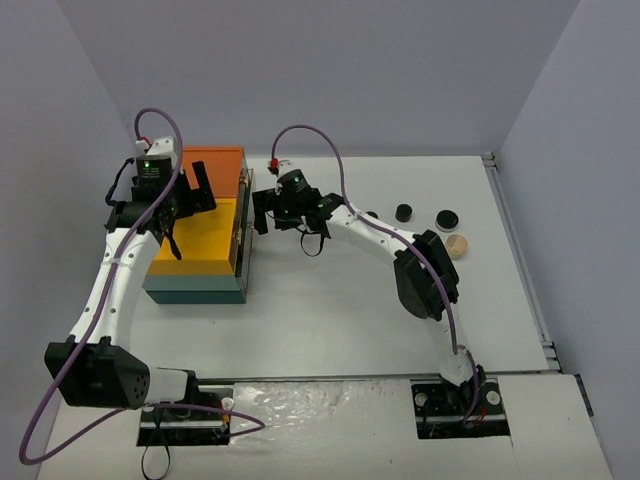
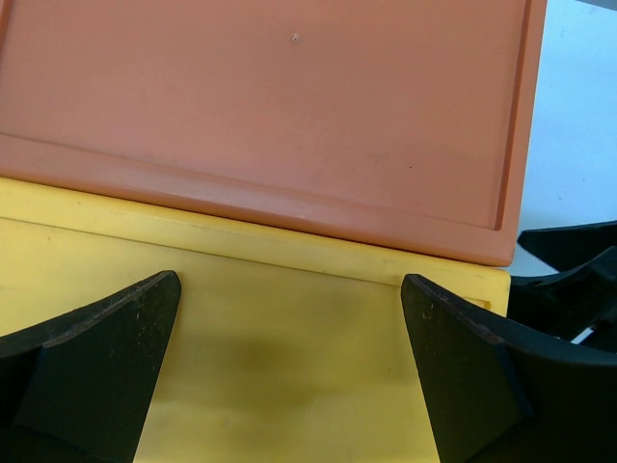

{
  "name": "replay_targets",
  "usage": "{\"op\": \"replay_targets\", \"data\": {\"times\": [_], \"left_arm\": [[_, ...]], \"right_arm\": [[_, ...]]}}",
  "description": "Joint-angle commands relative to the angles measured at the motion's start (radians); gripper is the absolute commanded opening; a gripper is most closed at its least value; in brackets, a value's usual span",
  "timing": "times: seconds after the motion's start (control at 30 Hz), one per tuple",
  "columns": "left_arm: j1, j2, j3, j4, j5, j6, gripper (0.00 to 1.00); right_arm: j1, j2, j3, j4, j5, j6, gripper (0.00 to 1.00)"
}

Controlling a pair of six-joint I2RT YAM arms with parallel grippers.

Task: Organize the makeup

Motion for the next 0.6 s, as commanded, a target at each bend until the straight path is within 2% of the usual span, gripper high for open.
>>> {"op": "replay_targets", "data": {"times": [0.0, 0.2, 0.3, 0.47, 0.57], "left_arm": [[0.0, 0.01, -0.039, -0.031, 0.088, -0.052, 0.97], [0.0, 0.0, -0.034, -0.03, 0.102, -0.047, 0.97], [-0.001, -0.009, -0.013, -0.036, 0.103, -0.041, 0.97], [-0.048, -0.025, 0.073, -0.077, 0.058, -0.009, 0.97], [-0.149, -0.006, 0.16, -0.11, -0.01, 0.019, 0.97]], "right_arm": [[0.017, 0.032, 0.044, 0.158, -0.136, 0.073, 1.0], [0.033, 0.045, 0.034, 0.259, -0.207, 0.101, 1.0], [0.031, 0.011, 0.008, 0.265, -0.176, 0.097, 1.0], [-0.021, -0.149, -0.135, 0.262, -0.065, 0.084, 1.0], [-0.069, -0.263, -0.25, 0.249, 0.005, 0.06, 1.0]]}}
